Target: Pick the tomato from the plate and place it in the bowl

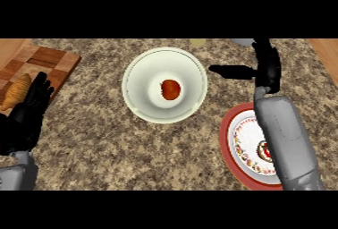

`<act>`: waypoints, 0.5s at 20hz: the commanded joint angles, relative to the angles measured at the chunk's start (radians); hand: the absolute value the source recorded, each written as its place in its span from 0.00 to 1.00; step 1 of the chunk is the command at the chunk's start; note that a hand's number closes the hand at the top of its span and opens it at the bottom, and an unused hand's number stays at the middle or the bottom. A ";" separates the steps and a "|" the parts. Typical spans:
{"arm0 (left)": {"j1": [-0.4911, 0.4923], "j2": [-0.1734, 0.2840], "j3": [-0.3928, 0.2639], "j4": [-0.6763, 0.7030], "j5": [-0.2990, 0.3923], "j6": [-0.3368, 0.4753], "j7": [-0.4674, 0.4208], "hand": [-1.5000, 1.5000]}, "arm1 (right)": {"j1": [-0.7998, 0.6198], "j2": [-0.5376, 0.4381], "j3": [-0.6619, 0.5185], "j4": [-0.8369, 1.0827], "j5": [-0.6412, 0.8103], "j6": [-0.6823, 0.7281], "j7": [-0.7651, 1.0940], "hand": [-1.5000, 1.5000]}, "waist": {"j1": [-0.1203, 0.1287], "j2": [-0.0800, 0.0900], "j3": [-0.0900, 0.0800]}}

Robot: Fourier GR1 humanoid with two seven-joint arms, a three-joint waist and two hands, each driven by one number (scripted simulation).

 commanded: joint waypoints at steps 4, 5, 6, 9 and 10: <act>0.026 -0.013 -0.021 -0.065 -0.021 0.010 0.039 0.50 | 0.324 -0.087 -0.046 -0.337 -0.182 0.217 -0.015 0.00 | -0.002 -0.001 0.000; 0.000 -0.019 -0.005 0.017 -0.018 0.014 -0.002 0.50 | 0.380 -0.089 -0.063 -0.393 -0.230 0.252 -0.021 0.00 | -0.016 -0.001 0.000; 0.004 -0.006 0.000 -0.027 -0.005 0.001 0.029 0.50 | 0.415 -0.081 -0.074 -0.424 -0.264 0.271 -0.037 0.00 | -0.007 -0.001 0.000; -0.006 -0.025 -0.011 0.036 -0.020 -0.003 -0.025 0.50 | 0.451 -0.138 -0.120 -0.529 -0.335 0.341 0.006 0.00 | 0.000 0.002 -0.001; 0.024 0.009 0.002 -0.066 -0.003 -0.026 0.035 0.50 | 0.503 -0.122 -0.133 -0.485 -0.348 0.357 -0.091 0.00 | 0.009 0.002 0.000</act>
